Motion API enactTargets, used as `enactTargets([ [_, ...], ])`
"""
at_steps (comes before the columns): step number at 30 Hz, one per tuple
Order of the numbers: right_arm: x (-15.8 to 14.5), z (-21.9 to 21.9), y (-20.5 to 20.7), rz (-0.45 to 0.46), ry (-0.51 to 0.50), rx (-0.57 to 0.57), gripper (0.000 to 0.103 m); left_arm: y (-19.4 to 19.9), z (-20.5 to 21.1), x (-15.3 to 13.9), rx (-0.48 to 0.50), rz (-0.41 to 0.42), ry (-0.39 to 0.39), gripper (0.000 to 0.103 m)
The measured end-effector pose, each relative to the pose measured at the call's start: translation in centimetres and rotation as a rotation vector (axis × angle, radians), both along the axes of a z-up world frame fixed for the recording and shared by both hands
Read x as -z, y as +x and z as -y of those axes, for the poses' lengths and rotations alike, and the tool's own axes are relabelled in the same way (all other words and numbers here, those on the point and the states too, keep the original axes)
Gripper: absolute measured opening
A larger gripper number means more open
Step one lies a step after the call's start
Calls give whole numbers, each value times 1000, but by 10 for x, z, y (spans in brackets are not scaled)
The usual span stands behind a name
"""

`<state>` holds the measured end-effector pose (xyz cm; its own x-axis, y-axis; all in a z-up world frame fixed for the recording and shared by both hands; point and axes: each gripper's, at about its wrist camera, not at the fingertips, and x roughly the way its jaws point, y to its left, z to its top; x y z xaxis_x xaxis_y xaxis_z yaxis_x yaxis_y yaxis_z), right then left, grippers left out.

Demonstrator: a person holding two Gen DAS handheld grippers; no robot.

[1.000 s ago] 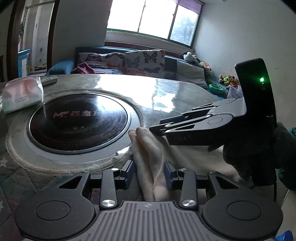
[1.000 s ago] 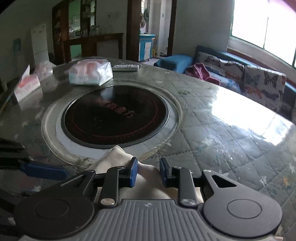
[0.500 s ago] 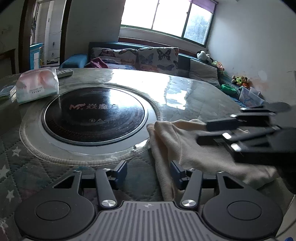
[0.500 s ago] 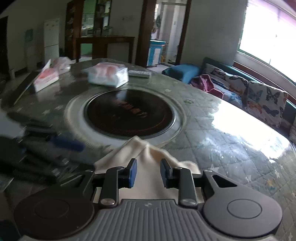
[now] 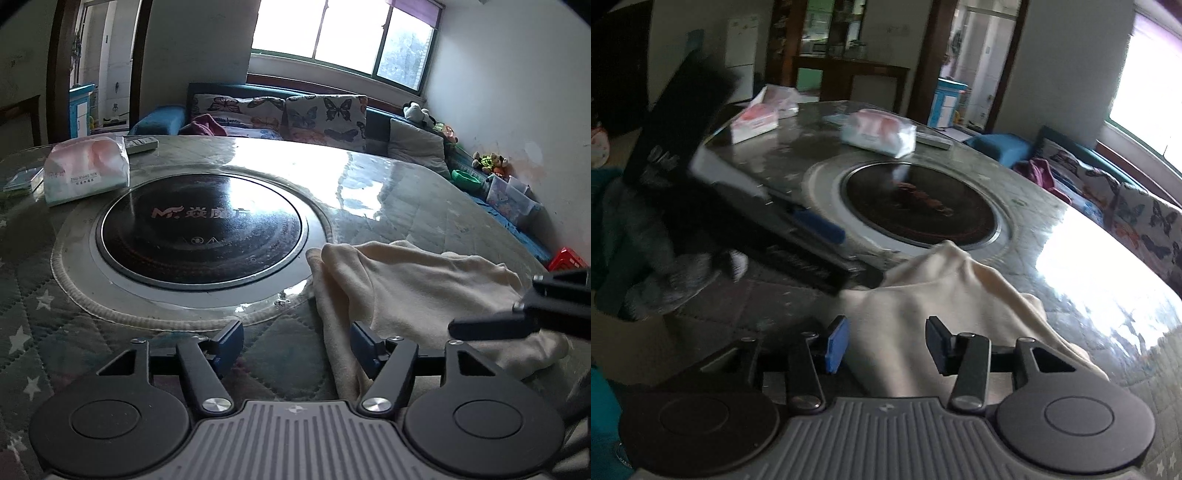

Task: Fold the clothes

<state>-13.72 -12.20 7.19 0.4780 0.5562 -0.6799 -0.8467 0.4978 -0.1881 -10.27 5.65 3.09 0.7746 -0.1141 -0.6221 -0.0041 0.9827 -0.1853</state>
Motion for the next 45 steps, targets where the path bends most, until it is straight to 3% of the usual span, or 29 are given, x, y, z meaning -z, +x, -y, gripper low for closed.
enactTargets([
  [7,10,-19,-15,37,-47,-55,48,0,-4,-3,-5,9,-19,72],
  [10,14,-25,-18,62,-67,-63,48,-1,-10,-6,-17,25,-31,82],
  [18,19,-37,-22,94,-95,-81,45,5,-27,-14,-63,39,-71,86],
  [26,27,-45,-19,101,-122,-99,28,7,-27,-12,-44,11,-161,86],
  [29,25,-41,-13,65,-86,-82,13,8,-27,-10,-35,-9,-219,86],
  [32,17,-33,-2,-7,-12,-37,7,11,-25,-9,-35,-31,-268,86],
  [38,-4,-8,18,-124,127,23,5,20,-27,-4,-50,-83,-406,84],
  [45,-24,17,31,-151,222,38,3,37,-27,5,-91,-173,-567,83],
])
